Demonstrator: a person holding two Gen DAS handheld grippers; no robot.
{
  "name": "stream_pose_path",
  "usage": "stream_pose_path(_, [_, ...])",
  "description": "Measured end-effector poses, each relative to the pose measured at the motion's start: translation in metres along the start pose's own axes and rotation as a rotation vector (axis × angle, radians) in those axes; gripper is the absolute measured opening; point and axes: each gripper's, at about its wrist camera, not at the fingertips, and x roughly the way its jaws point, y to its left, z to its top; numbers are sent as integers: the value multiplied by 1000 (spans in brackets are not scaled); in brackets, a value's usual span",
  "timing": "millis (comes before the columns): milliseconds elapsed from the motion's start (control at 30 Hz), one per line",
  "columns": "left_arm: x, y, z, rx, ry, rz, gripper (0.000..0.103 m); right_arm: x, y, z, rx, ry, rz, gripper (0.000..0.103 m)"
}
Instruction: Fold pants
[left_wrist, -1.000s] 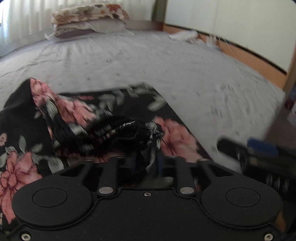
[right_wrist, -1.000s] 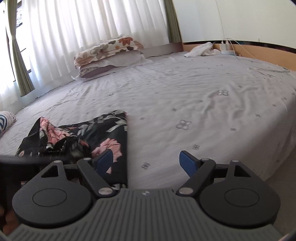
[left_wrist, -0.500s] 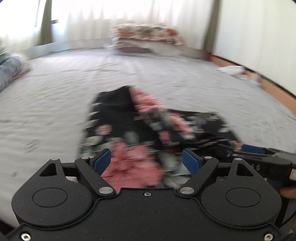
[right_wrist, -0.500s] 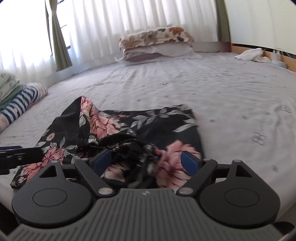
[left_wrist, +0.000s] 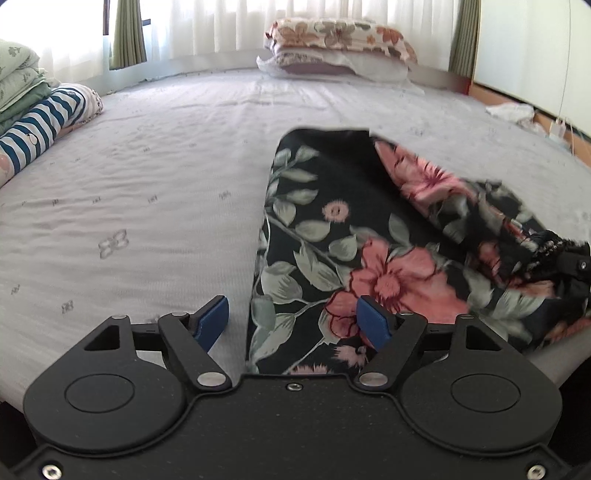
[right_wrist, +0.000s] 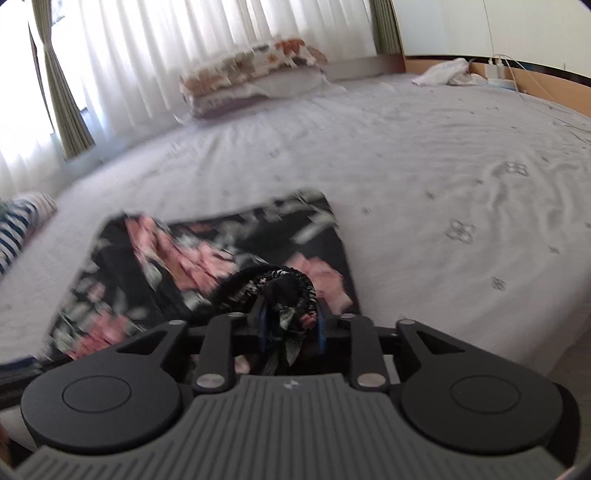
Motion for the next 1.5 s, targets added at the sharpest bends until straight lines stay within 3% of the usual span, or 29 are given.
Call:
stream_pose_path(67, [4,-4,-4,18,-11,9,75,3,-4,-6,-10,19,-18,67])
stream_pose_path(167, [2,-5,-5,43,-21,15,75,-9,-1,-6,-36,-33,-35,85])
stream_pose_path(300, [2,-2,-6,29,-19,3,75,-31,17,-1,-162,-159,-104,87])
stream_pose_path(400, [2,-3,-7,28,-23,1,75,-39,35,2,-246,-203,-16,88])
stream_pose_path(467, [1,-3,-8,32,-27,2,75,-35,47,3,-276,-140,162,64])
stream_pose_path(533, [1,-3,-9,31,-29,2,76,-19,56,4,-222,-15,305,50])
stream_pose_path(633, [0,-1,-10,24,-31,-3,76,10,63,6,-165,117,366,33])
stream_pose_path(700, [0,0,-11,25,-33,-6,76,28,64,10,-135,167,338,33])
stream_pose_path(733, [0,0,-12,28,-35,-7,76,34,63,13,-130,169,317,42])
stream_pose_path(767, [0,0,-12,31,-37,-8,76,39,62,18,-133,161,285,39])
stream_pose_path(867, [0,1,-14,34,-40,-14,76,49,55,35,-170,53,123,41])
stream_pose_path(967, [-1,2,-14,27,-42,-19,76,54,36,62,-89,-50,1,54])
stream_pose_path(1100, [0,4,-16,29,-45,-17,76,59,18,80,-44,-71,-31,59])
stream_pose_path(1200, [0,3,-16,29,-45,-18,76,64,17,76,-96,-57,-63,64])
stream_pose_path(1300, [0,3,-16,29,-44,-18,76,80,18,69,-179,-44,-168,65])
stream_pose_path(1400, [0,2,-16,34,-42,-18,76,89,2,78,-125,-39,-232,65])
stream_pose_path(1500, [0,3,-15,35,-37,-19,76,78,-11,91,-59,-86,-206,68])
